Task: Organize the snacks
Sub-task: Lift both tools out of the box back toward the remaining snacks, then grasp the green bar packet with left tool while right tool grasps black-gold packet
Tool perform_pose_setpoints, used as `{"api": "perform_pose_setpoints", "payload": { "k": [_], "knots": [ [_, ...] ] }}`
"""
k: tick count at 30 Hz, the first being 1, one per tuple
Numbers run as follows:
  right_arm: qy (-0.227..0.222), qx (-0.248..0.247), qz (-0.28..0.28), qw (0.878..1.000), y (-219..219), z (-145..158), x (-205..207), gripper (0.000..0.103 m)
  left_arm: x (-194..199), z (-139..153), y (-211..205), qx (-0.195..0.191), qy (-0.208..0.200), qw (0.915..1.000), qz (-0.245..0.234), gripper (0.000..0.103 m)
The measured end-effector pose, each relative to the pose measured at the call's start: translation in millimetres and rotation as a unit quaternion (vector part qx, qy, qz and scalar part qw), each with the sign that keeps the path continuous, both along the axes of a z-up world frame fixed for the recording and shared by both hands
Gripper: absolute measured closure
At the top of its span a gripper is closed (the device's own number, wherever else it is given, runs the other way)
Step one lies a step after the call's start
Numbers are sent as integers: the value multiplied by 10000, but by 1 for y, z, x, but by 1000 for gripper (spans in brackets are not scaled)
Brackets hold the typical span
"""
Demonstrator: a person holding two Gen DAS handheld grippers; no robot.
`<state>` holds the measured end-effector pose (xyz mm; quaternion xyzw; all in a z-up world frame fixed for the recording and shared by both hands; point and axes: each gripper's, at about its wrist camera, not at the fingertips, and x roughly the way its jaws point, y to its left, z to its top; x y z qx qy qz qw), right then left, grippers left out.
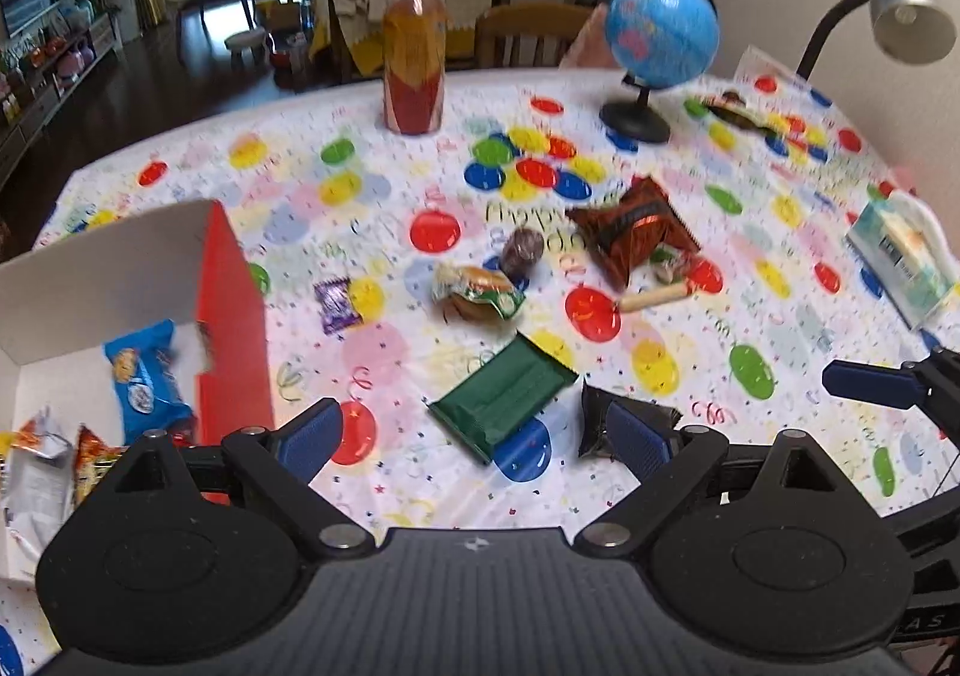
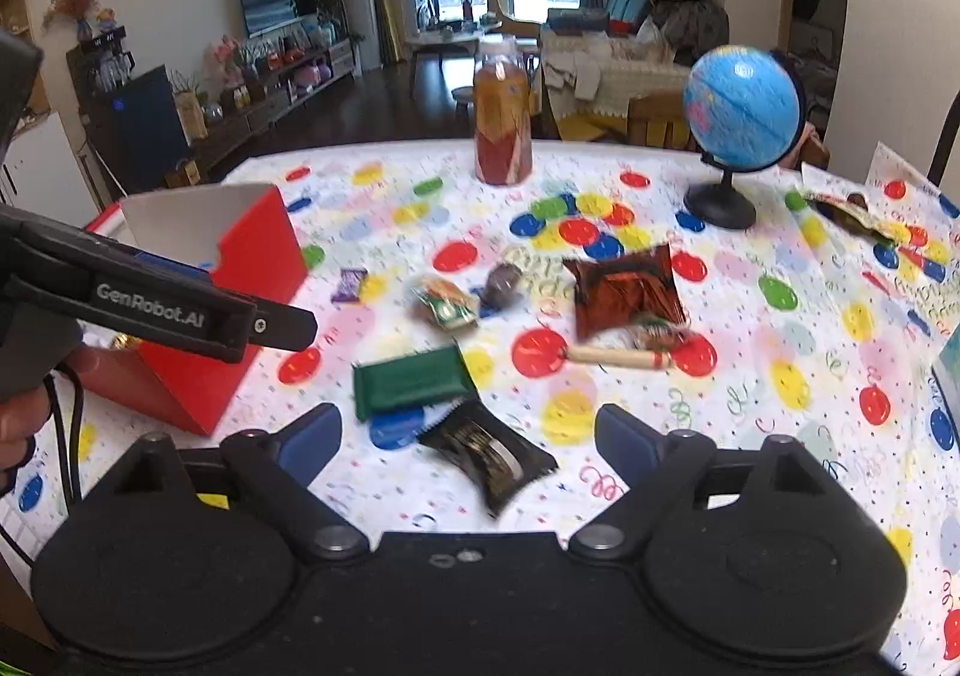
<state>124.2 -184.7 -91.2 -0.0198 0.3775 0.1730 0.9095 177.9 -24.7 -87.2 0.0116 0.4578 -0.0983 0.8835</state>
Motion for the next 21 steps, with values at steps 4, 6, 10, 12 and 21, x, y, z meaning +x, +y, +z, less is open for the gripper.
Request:
{"api": "perform_pose_setpoints", "payload": {
  "k": [4,6,10,12,21],
  "knots": [
    [143,-136,253,9995,-4,-15,9,16,13,-16,-15,229,153,9994,-210,8],
    [180,-254,490,9983,-2,-23,13,21,19,-23,-22,335,278,9984,-369,8],
    [196,-616,997,9929,7,-40,19,26,31,-35,-33,543,415,9960,-579,8],
    [216,-730,1154,9904,10,-46,24,28,38,-41,-35,585,514,9953,-577,8],
    [421,-849,1668,9814,20,-66,52,36,66,-67,-43,790,925,9888,-864,13]
  ]
}}
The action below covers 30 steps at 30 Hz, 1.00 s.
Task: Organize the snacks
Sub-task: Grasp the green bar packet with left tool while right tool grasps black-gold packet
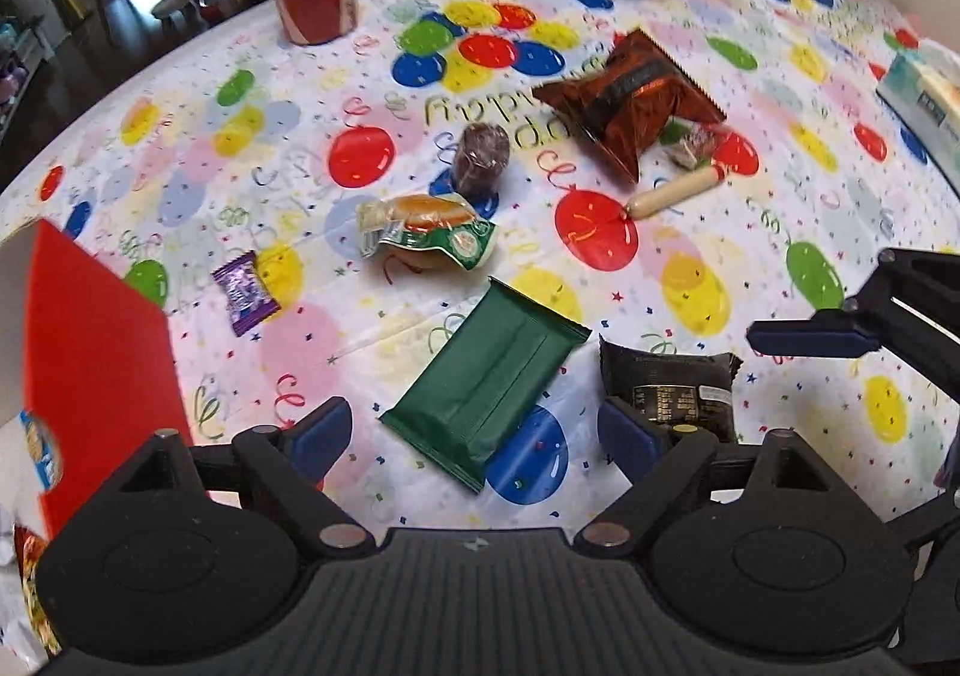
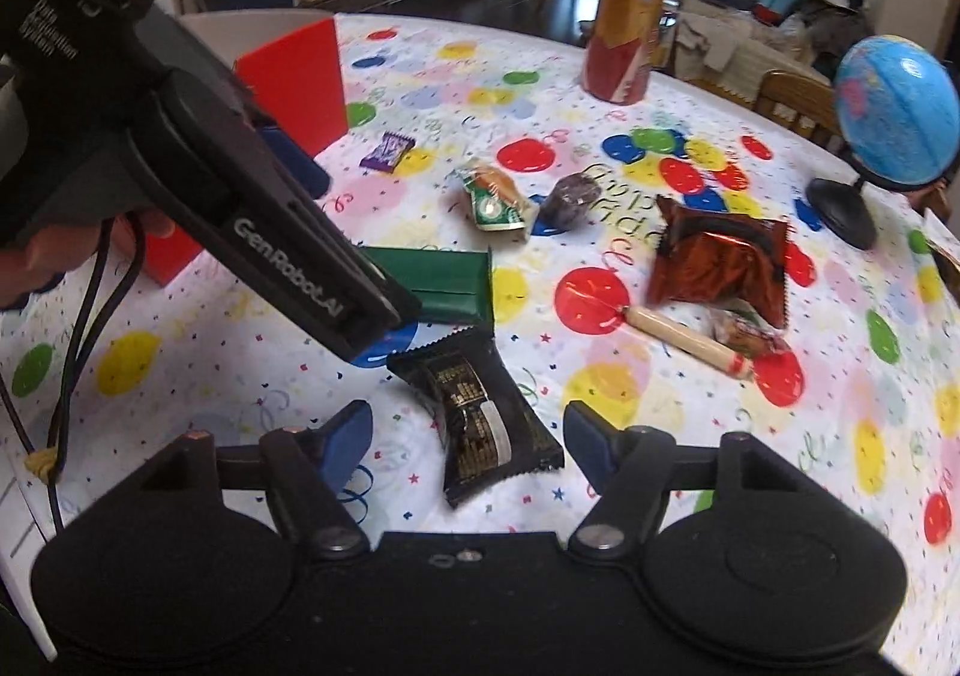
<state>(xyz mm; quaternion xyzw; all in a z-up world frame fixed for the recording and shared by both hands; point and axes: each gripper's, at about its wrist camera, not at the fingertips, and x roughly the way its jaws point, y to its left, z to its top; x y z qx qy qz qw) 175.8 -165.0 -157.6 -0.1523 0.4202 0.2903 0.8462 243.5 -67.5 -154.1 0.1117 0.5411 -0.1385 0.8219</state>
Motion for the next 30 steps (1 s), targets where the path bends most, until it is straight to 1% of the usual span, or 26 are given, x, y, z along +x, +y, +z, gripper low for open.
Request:
{"api": "perform_pose_setpoints", "payload": {
  "k": [1,3,5,7,9,11,14,16,17,19,25,26,28,30],
  "knots": [
    [25,-19,52,10000,1,-2,2,37,3,-2,0,-21,60,10000,-47,14],
    [79,-45,103,9999,2,-7,8,44,7,-5,-1,-47,159,9998,-99,16],
    [150,-22,129,9998,2,-10,13,46,12,-8,-1,-77,253,9996,-128,19],
    [201,-3,145,9997,2,-13,17,46,17,-13,0,-105,364,9992,-111,27],
    [235,15,146,9996,2,-16,20,46,20,-16,1,-124,453,9988,-110,31],
    [275,58,105,9995,0,-17,22,47,23,-19,1,-140,507,9985,-130,32],
    [313,136,8,9994,-3,-17,24,52,25,-20,1,-164,525,9983,-169,32],
    [258,115,-11,9996,-3,-17,24,53,27,-20,1,-162,512,9984,-198,33],
    [235,90,-8,9997,-2,-17,24,53,28,-21,1,-158,513,9983,-207,33],
    [191,37,2,9998,0,-18,25,53,30,-23,0,-127,514,9984,-223,37],
    [250,42,-25,9997,3,-22,27,54,31,-28,0,-92,516,9984,-232,40],
    [264,58,-50,9996,3,-22,27,55,31,-27,0,-93,498,9985,-221,41],
    [290,103,-121,9995,2,-22,27,59,31,-26,0,-96,443,9988,-175,48],
    [330,178,-193,9991,1,-22,26,64,29,-26,0,-103,412,9990,-138,52]
  ]
}}
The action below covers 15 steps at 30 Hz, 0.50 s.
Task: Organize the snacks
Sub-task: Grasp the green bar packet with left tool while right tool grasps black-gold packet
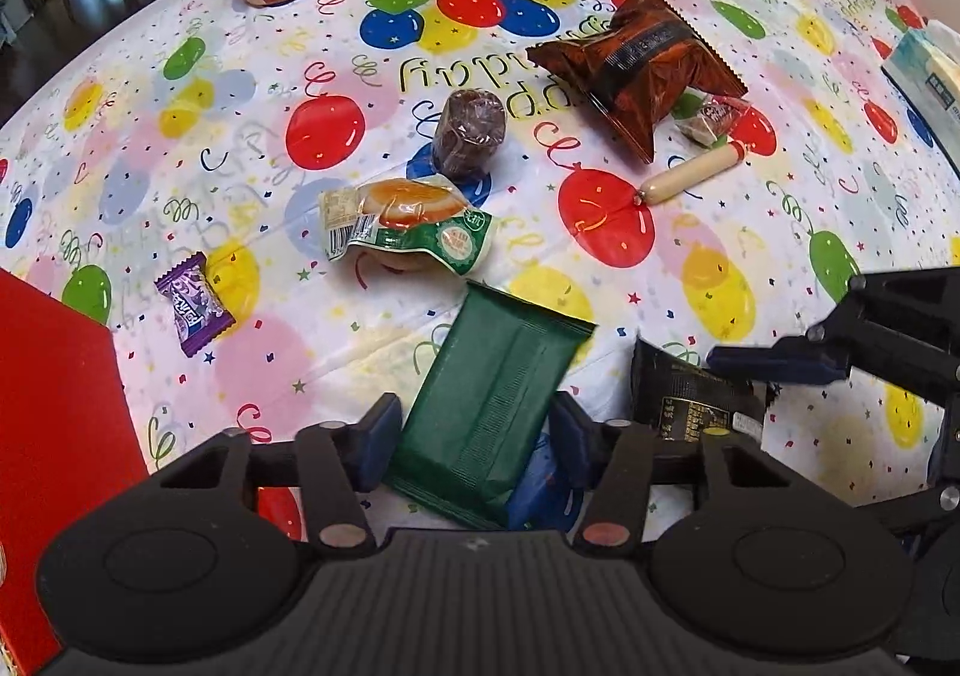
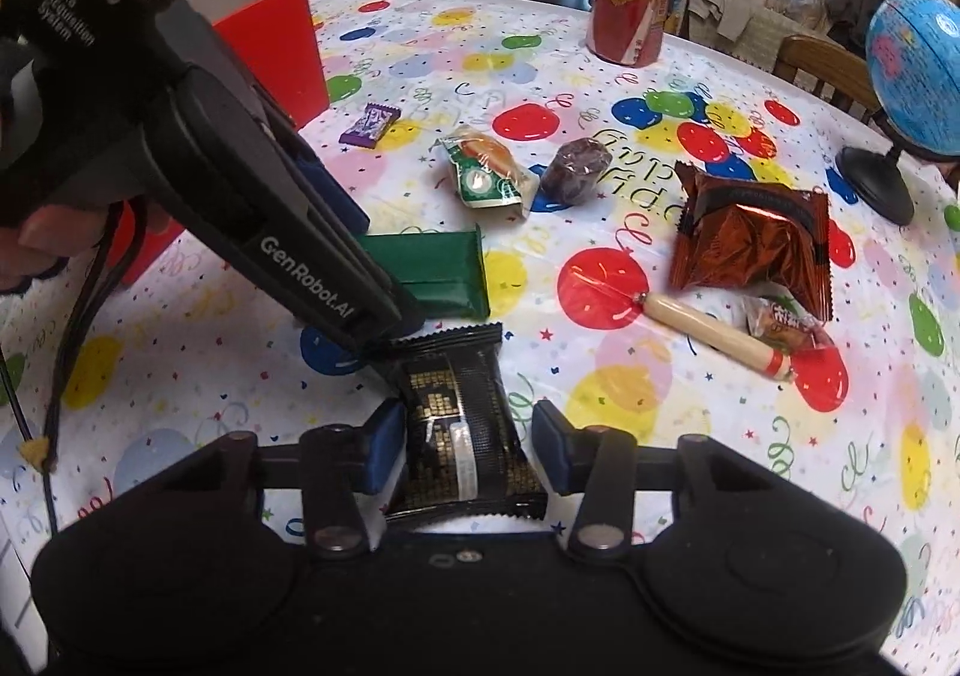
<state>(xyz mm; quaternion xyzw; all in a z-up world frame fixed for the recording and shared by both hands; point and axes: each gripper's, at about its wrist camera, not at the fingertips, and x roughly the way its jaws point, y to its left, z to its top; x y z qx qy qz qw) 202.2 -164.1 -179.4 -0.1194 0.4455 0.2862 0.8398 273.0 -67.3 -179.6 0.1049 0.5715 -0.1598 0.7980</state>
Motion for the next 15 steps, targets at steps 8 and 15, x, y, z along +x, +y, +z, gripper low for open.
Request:
{"api": "perform_pose_setpoints", "payload": {
  "k": [8,15],
  "knots": [
    [9,-122,-540,9985,-3,3,-10,70,-12,4,4,-99,-86,9993,363,53],
    [49,134,-1178,9929,-13,18,-26,71,-31,19,19,-319,-197,9959,823,57]
  ]
}}
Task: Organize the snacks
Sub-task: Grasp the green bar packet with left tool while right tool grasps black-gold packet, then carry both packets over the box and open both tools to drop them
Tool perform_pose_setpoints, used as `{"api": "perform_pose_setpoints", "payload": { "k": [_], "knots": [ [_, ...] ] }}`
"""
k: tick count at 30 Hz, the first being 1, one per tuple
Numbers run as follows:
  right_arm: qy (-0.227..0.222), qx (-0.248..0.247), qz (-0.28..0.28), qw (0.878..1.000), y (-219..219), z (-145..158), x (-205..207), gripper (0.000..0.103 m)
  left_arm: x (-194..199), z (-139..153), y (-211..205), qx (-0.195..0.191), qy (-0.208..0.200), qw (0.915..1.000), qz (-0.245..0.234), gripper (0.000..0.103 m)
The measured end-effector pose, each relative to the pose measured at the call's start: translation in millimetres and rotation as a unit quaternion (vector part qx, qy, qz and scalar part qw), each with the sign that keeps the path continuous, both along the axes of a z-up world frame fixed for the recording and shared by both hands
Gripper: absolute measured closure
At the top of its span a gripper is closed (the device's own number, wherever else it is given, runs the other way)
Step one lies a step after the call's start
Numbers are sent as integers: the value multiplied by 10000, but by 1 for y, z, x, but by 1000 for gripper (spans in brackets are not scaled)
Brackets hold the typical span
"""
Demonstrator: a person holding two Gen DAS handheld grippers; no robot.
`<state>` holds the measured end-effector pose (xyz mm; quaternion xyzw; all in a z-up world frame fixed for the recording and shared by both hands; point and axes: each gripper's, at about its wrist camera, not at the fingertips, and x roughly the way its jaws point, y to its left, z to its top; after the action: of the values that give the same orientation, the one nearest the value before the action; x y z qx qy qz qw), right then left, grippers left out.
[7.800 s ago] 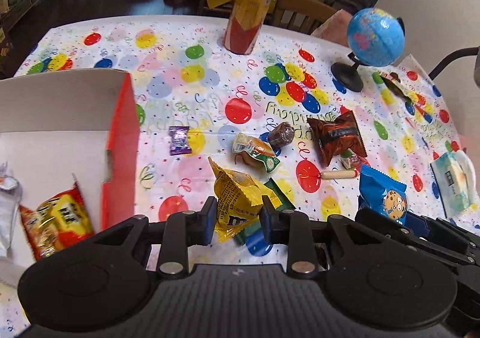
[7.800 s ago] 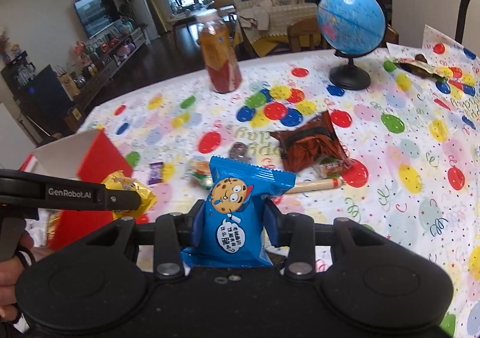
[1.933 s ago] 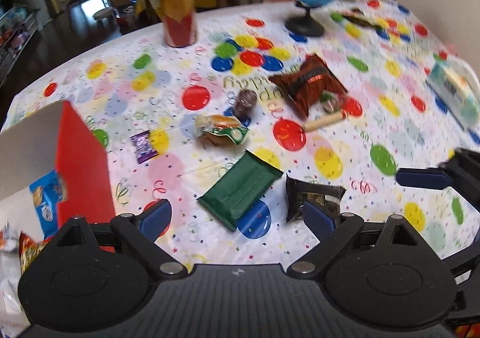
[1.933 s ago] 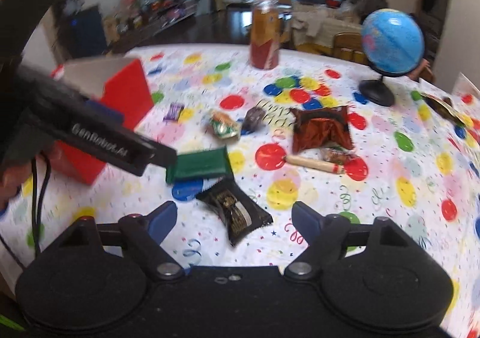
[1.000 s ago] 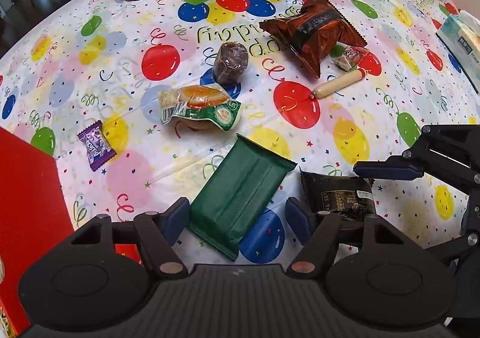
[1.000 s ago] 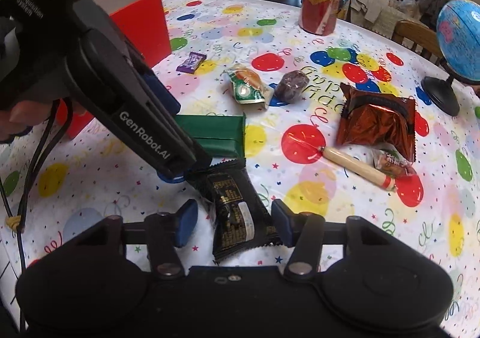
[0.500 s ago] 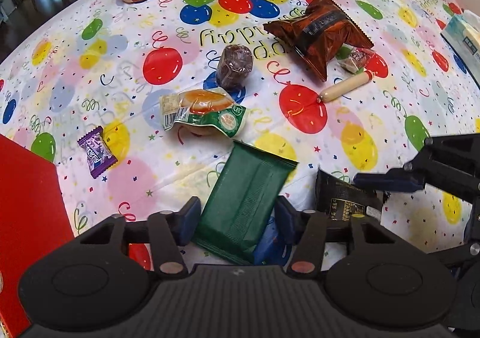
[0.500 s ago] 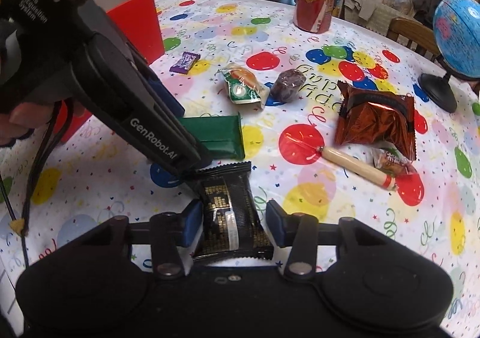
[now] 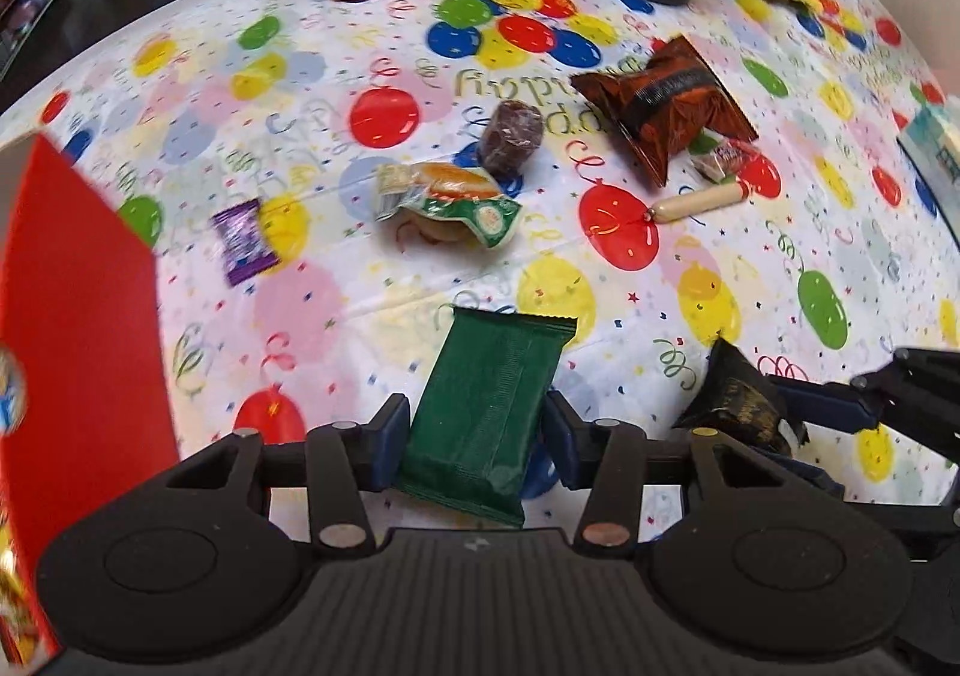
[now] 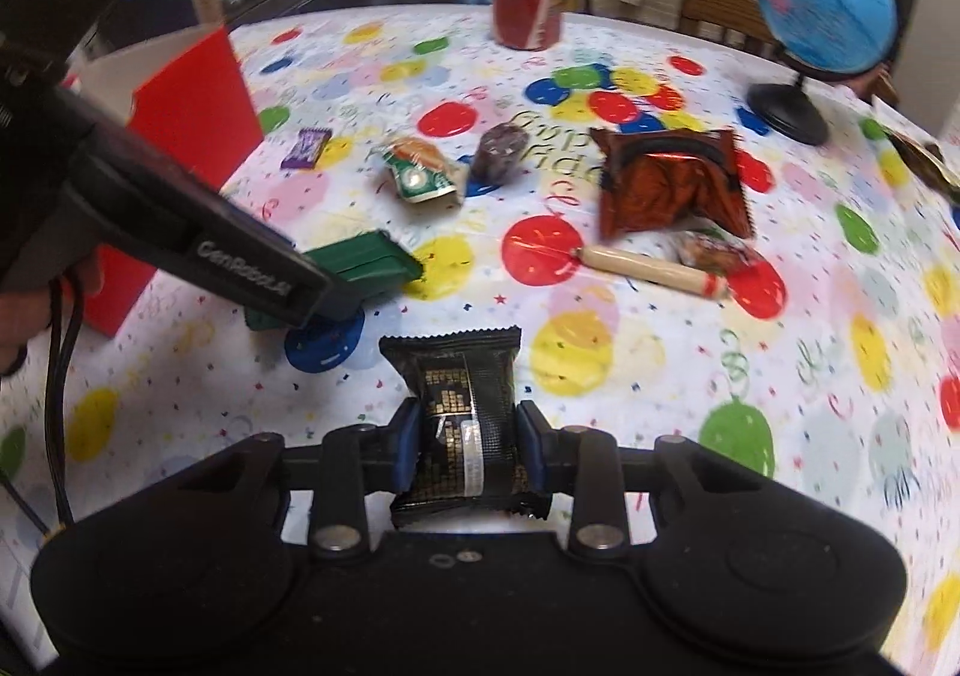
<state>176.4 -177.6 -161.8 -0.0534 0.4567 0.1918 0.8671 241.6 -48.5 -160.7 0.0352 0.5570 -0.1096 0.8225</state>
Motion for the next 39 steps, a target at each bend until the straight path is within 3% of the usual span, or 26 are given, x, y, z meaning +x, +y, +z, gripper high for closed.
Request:
{"api": "perform_pose_setpoints", "payload": {
  "k": [2,3,4,7,14,17,19,20,28,35,39],
  "knots": [
    [-45,56,-110,9999,-1,7,-6,72,-8,8,5,-96,-67,9999,91,59],
    [-74,94,-136,9998,-1,11,-8,72,-11,11,7,-143,-101,9998,118,65],
    [-111,120,-159,9997,0,15,-12,72,-14,14,9,-200,-107,9996,148,82],
    [-197,184,-217,9994,1,26,-20,72,-22,18,15,-225,-36,9995,217,85],
    [-264,294,-414,9984,0,35,-32,71,-28,14,30,-391,5,9985,389,82],
    [-226,387,-467,9979,-3,34,-37,71,-26,11,28,-349,45,9988,331,67],
    [-219,415,-481,9977,-5,32,-39,71,-23,7,26,-342,71,9987,381,45],
    [-213,435,-492,9976,-6,32,-41,71,-21,5,25,-336,70,9986,390,43],
    [-117,469,-632,9968,-16,25,-46,71,-6,-17,18,-62,218,9986,482,42],
    [-125,498,-703,9962,-22,25,-48,71,-4,-18,17,9,157,9988,460,43],
    [-131,513,-730,9959,-22,25,-49,71,-10,-18,12,226,28,9991,353,55]
  ]
}}
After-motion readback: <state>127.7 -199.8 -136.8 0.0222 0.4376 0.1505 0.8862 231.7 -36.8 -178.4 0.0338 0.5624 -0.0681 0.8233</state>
